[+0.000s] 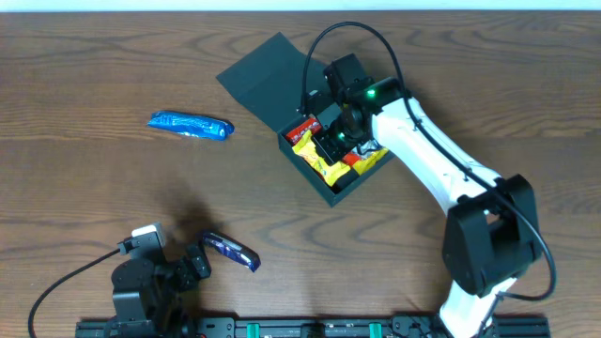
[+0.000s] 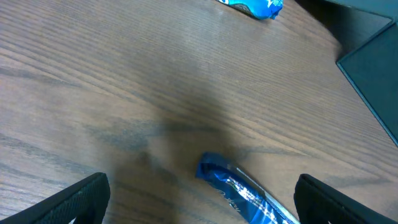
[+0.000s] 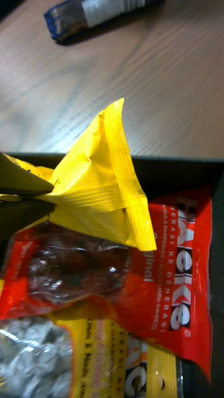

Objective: Pack container
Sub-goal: 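Carry the yellow packet over the box and lower it inside, then release the packet and withdraw the right gripper to the right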

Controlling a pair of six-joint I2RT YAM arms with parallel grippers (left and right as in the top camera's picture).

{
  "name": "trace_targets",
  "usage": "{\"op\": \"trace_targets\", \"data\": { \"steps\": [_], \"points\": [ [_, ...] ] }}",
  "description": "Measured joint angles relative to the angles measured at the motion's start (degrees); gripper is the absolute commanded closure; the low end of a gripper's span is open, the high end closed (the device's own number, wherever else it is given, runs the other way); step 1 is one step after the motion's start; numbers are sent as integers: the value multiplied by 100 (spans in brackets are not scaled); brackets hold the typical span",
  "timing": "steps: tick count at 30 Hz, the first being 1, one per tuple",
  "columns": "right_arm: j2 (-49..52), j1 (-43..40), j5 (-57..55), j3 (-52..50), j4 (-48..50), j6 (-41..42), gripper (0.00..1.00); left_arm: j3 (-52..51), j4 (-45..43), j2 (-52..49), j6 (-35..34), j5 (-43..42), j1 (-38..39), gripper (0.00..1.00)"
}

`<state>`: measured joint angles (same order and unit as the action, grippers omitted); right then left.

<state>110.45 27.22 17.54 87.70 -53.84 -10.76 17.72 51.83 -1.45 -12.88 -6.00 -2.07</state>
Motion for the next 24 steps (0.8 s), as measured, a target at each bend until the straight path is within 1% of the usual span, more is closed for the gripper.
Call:
{"op": "trace_targets", "data": {
  "steps": [5,9,16,22,23,24],
  "points": [
    [55,-4,-186,0,-101,129,99,0,-2,0,0,0,0,4],
    [55,-9,-409,-11,-450,232,98,0,0,0,0,0,0,5],
    [52,-9,-457,-562,396,605,99,0,0,0,0,0,0,4],
    [52,-7,-31,-702,503,813,99,0,0,0,0,0,2,4],
    [52,0,28,-704,507,861,94,0,0,0,0,0,2,4],
    [52,2,70,-704,505,907,83,0,0,0,0,0,2,5]
  ]
}}
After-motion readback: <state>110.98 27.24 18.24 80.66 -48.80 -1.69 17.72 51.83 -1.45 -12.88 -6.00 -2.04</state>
